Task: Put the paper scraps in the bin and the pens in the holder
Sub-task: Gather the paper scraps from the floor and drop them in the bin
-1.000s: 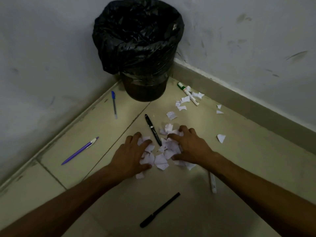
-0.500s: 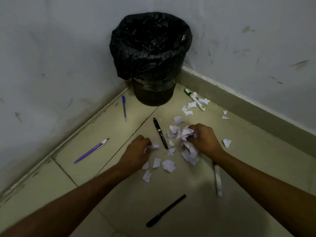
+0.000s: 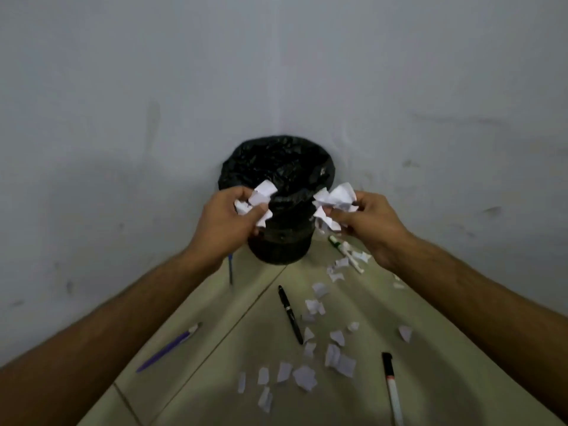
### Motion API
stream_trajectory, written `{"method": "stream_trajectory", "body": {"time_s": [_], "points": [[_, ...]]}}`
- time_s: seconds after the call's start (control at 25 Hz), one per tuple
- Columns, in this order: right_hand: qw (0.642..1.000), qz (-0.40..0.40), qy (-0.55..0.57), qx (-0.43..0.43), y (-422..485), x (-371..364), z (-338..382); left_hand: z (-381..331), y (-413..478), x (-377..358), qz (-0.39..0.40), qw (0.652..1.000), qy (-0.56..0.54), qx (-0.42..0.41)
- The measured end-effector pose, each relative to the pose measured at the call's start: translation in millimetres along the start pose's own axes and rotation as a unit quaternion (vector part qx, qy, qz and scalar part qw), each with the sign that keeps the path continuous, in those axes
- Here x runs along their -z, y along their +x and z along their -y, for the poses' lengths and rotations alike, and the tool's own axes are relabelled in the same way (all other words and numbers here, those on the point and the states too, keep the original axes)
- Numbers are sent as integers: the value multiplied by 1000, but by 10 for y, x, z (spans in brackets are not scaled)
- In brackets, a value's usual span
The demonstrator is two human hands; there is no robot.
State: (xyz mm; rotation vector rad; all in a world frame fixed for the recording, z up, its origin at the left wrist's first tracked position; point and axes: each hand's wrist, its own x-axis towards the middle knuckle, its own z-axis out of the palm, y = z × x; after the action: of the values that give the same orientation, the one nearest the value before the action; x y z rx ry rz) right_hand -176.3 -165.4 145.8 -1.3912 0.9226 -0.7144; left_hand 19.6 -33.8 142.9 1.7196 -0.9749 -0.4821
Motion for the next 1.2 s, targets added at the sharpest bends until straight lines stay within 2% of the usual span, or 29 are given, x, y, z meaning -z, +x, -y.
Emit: {"method": "stream_trajectory", "body": {"time_s": [0.12,0.2,0.36,0.48,0.6,0.72,0.8,0.92,1.04,1.08,1.12,1.16,1.2], "points": [[998,-2,11,56,401,-211,537,-230,695,40,-32,998,56,4],[998,-12,-13,58,730,-351,687,-255,1069,-36,-33,994,102,28],[985,-44,-156,64,1250,-594,637,-260,1385,-221,78,968,238,27],[962,-40,-260,68,1458,-692,577,-261,1462,-223,57,955,290,0],[938,20,-344,30,1536,-751,568,-222,1522,-152,49,957,286,0],[931,131,-341,-19,1495,-791,609,-187,1527,-90,26,969,243,23],[927,162,-338,-22,1398,-758,663,-205,1483,-69,9,974,226,11],[932,116,-337,70,1183,-629,733,-317,1290,-1,-49,972,220,-67],[954,-5,-255,159,701,-337,463,-130,734,9,-96,968,176,-153],[949,-21,-267,170,511,-203,255,33,459,-15,-72,970,165,-164],[938,-3,-312,152,303,-46,-38,253,145,-57,-17,972,178,-151],[921,47,-372,102,107,120,-382,496,-204,-89,68,967,220,-110],[893,108,-435,30,-126,273,-740,770,-565,-140,169,943,283,-42]]}}
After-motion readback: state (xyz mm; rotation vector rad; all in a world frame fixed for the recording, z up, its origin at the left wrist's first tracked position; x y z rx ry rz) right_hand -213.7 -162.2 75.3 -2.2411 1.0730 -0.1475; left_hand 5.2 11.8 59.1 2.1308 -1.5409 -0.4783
